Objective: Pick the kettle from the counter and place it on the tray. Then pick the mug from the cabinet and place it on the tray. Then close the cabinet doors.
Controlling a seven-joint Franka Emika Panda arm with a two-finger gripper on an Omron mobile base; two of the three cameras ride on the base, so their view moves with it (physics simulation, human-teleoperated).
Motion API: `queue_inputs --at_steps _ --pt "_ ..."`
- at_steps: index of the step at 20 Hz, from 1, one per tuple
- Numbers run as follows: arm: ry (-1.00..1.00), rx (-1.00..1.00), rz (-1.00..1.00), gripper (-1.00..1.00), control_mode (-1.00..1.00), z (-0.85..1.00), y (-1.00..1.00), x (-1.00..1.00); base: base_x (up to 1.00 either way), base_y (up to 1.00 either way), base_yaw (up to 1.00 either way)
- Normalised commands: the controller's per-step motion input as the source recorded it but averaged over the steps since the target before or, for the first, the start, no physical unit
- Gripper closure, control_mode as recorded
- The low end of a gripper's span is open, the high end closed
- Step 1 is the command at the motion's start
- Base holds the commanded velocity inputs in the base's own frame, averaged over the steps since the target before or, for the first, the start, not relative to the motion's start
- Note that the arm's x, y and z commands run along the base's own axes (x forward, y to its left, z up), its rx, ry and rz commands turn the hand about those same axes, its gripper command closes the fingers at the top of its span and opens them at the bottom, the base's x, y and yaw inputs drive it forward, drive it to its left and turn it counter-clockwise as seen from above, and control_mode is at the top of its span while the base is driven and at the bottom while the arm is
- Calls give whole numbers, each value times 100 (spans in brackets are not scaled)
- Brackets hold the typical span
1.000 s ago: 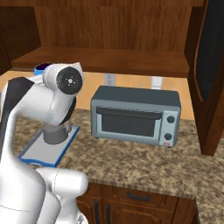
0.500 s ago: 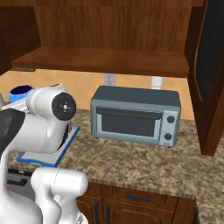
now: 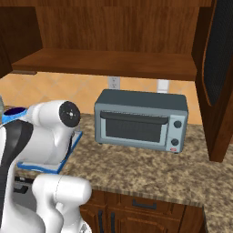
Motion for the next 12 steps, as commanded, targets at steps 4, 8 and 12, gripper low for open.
queue_inputs --at_steps 4,8,12 --pt "-2 2 17 100 -100 -77 0 -3 0 0 0" --pt "0 0 11 100 -100 -82 0 0 0 0 0" --pt "-1 0 9 100 -100 -80 6 12 0 0 0"
